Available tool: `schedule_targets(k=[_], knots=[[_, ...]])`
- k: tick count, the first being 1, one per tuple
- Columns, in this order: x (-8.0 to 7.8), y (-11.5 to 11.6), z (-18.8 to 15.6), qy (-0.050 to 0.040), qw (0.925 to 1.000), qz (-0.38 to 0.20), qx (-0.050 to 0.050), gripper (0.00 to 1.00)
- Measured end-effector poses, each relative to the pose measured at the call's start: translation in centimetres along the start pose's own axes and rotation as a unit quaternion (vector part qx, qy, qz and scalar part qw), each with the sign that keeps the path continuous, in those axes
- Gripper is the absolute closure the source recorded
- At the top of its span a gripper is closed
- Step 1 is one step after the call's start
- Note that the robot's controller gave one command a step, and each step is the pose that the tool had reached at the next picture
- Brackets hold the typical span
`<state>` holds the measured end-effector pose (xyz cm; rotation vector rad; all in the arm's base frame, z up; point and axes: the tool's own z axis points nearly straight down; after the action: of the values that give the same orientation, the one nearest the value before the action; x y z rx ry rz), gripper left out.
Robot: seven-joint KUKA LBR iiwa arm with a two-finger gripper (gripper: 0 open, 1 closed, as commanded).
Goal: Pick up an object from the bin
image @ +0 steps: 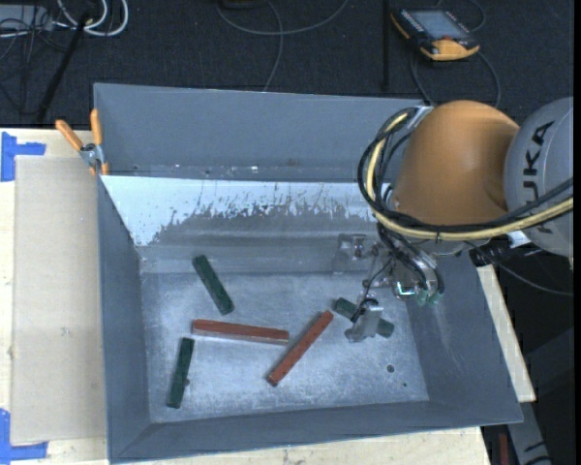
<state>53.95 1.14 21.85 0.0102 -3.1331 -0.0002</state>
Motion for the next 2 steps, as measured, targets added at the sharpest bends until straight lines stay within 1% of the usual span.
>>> schedule_targets(k=[1, 2], knots=[[-4.46, -3.34, 15.27, -0.0013, 0.9966, -0.083, 0.000, 0.00], [-4.61, -3.34, 14.85, -0.0043, 0.9966, -0.082, 0.000, 1.00]])
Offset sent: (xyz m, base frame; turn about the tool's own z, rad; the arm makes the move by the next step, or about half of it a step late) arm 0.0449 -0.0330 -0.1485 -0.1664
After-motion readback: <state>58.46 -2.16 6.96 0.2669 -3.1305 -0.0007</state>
